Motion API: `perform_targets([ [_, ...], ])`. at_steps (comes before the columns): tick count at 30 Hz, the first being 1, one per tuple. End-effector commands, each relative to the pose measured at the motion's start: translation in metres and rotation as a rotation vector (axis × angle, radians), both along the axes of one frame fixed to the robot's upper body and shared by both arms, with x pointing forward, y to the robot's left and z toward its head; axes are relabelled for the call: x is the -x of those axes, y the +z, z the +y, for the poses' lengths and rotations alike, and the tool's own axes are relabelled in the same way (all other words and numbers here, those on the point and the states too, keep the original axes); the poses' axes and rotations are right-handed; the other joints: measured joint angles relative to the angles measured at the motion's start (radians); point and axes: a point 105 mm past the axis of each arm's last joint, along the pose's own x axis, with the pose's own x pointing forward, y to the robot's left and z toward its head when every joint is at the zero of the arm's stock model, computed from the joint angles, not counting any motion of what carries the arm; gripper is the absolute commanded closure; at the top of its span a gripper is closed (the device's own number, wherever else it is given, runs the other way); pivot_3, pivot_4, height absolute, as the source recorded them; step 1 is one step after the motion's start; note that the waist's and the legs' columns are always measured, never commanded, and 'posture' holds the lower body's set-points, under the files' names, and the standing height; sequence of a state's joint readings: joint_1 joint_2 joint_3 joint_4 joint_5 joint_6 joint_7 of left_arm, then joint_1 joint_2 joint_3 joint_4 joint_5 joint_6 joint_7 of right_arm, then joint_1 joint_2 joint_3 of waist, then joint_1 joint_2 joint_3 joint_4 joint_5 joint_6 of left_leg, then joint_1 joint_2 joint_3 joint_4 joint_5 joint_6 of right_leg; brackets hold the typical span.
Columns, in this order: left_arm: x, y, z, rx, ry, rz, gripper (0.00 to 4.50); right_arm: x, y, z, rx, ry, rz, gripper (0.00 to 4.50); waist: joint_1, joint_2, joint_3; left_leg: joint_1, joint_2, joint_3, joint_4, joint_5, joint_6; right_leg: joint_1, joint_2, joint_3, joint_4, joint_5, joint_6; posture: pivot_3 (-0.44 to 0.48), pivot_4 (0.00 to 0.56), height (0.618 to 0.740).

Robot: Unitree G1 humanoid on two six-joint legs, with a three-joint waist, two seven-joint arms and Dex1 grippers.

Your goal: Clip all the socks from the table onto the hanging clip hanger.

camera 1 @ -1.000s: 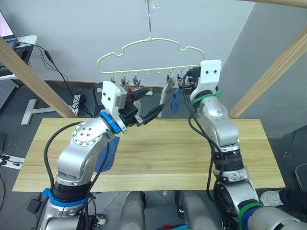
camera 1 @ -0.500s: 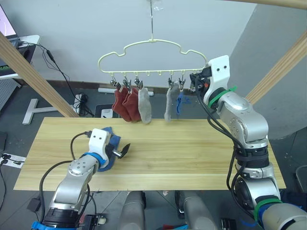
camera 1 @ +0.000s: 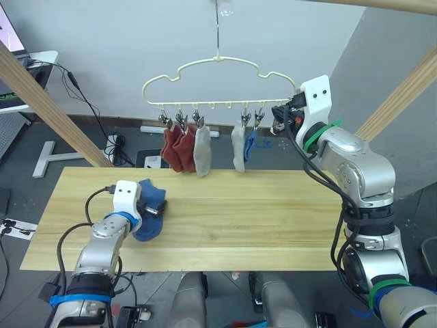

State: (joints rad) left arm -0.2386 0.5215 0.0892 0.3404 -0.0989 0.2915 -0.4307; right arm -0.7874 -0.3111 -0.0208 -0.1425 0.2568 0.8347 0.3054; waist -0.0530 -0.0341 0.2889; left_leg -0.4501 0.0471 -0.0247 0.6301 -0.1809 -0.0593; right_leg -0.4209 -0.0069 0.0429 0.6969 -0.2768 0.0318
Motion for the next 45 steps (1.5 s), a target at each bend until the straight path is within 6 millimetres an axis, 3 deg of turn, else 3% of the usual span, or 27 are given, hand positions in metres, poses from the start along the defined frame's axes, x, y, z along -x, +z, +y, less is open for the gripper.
perform_targets([
  [1, 0.020, -0.032, 0.002, 0.103, 0.044, 0.139, 0.44, 0.000, 0.008, -0.011, -0.001, -0.031, -0.018, 4.50, -0.002, 0.000, -0.004, 0.000, 0.000, 0.000, 0.000, 0.000, 0.000, 0.000, 0.000, 0.000, 0.000, 0.000, 0.000, -0.099, 0.250, 0.740],
  [9, 0.042, -0.045, -0.005, 0.172, 0.052, 0.184, 2.50, -0.004, 0.008, -0.016, 0.011, -0.046, -0.022, 4.50, -0.004, 0.004, -0.011, 0.004, 0.000, 0.001, 0.000, 0.000, 0.000, 0.002, 0.000, 0.001, 0.000, 0.000, 0.000, -0.095, 0.255, 0.740],
  [14, 0.035, -0.026, -0.028, 0.174, -0.070, 0.107, 3.86, -0.008, 0.009, -0.020, 0.015, -0.050, -0.019, 4.50, -0.002, 0.005, -0.011, 0.004, 0.000, 0.001, 0.000, 0.000, 0.001, 0.003, 0.000, 0.001, 0.000, 0.000, 0.000, -0.089, 0.258, 0.740],
  [16, 0.025, 0.003, -0.060, 0.149, -0.245, -0.002, 4.41, -0.012, 0.010, -0.025, -0.008, -0.052, 0.028, 4.50, 0.000, 0.005, -0.011, 0.004, -0.001, 0.001, 0.000, 0.001, 0.001, 0.003, 0.000, 0.001, 0.000, 0.000, 0.000, -0.089, 0.258, 0.740],
  [19, 0.025, 0.033, -0.100, 0.132, -0.448, -0.116, 4.47, -0.015, 0.008, -0.029, -0.055, -0.040, 0.126, 4.50, 0.005, 0.004, -0.011, 0.003, -0.001, 0.001, 0.000, 0.001, 0.002, 0.003, -0.001, 0.001, -0.001, 0.000, 0.000, -0.094, 0.258, 0.740],
  [22, 0.034, 0.079, -0.153, 0.182, -0.667, -0.294, 4.47, -0.014, 0.002, -0.034, -0.177, -0.022, 0.327, 4.50, 0.006, 0.004, -0.011, 0.002, 0.000, 0.001, 0.000, 0.001, 0.002, 0.003, -0.001, 0.001, -0.001, 0.000, 0.000, -0.102, 0.257, 0.740],
  [29, 0.044, 0.141, -0.215, 0.157, -0.842, -0.620, 4.47, -0.006, 0.000, -0.035, -0.391, -0.016, 0.632, 4.50, 0.005, 0.004, -0.011, 0.001, -0.001, 0.001, 0.000, 0.001, 0.002, 0.002, -0.001, 0.000, -0.001, 0.000, 0.000, -0.128, 0.254, 0.740],
  [34, 0.044, 0.146, -0.239, 0.122, -0.889, -0.697, 4.47, -0.009, 0.003, -0.033, -0.478, -0.023, 0.701, 4.50, 0.005, 0.004, -0.011, 0.000, -0.002, 0.001, 0.000, 0.001, 0.002, 0.002, -0.001, 0.001, -0.002, 0.000, 0.000, -0.143, 0.253, 0.740],
  [45, 0.027, 0.140, -0.250, 0.034, -0.848, -0.756, 4.47, -0.010, 0.011, -0.026, -0.498, 0.000, 0.725, 4.50, -0.001, 0.004, -0.011, -0.001, -0.002, 0.001, 0.000, 0.001, 0.003, 0.002, -0.001, 0.001, -0.003, 0.000, 0.000, -0.152, 0.259, 0.740],
])
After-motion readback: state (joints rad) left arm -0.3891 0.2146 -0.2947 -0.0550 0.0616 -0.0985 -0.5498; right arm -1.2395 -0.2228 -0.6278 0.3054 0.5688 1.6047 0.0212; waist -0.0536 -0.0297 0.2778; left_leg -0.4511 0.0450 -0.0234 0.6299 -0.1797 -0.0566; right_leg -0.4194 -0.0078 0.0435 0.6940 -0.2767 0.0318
